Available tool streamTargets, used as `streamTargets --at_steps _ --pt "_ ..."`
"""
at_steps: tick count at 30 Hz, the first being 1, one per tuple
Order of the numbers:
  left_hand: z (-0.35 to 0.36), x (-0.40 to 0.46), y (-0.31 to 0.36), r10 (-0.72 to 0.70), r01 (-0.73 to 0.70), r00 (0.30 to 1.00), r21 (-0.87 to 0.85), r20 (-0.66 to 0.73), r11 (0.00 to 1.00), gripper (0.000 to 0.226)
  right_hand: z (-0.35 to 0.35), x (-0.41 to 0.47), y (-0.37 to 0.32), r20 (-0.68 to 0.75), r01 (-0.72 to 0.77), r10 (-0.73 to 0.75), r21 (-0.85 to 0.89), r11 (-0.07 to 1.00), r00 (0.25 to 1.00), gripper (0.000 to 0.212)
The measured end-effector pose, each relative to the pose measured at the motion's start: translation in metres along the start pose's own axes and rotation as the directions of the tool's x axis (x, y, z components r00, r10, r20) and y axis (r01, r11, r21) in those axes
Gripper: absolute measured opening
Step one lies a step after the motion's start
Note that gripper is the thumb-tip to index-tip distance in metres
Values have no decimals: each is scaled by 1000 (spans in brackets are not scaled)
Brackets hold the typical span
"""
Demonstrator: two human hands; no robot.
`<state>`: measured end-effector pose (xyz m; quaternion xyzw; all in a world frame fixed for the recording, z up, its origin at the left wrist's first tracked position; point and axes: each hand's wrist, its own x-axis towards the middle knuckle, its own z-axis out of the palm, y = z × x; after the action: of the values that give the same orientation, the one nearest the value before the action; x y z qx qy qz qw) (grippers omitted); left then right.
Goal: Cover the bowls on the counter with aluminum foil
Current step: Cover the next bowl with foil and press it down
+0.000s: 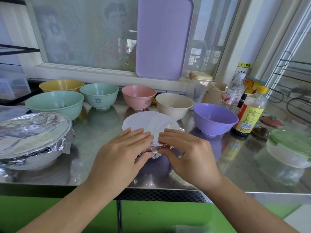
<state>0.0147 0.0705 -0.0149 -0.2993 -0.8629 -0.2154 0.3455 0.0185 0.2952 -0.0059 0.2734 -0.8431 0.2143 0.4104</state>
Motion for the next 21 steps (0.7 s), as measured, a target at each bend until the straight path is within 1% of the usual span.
streamTargets --at_steps 4,7,9,11,14,17,19,21 --pt "3 1 1 17 -16 1000 71 -18 997 47 1 0 -7 -11 11 -11 -63 998 1000 19" --pt "3 1 -1 34 -33 999 84 -13 996 48 1 1 -8 -5 30 -30 -91 995 1000 22" --pt "2 1 -3 44 -44 999 88 -1 995 48 0 2 -5 6 56 -55 -86 995 998 21" --pt "1 1 -4 43 -43 999 87 3 995 48 -3 2 -1 12 51 -50 -38 998 999 22" --pt "0 0 -7 42 -41 999 75 -3 996 48 -8 4 10 45 -35 29 131 991 999 27" --pt "-1 0 -10 44 -44 999 58 -6 997 48 -12 5 17 104 -80 55 261 962 993 22" --pt "-2 1 -11 50 -49 999 52 -5 997 49 -12 6 18 100 -75 51 256 964 994 23" --pt "-4 2 -11 45 -45 999 38 3 998 50 -10 6 18 67 -53 40 209 976 997 25"
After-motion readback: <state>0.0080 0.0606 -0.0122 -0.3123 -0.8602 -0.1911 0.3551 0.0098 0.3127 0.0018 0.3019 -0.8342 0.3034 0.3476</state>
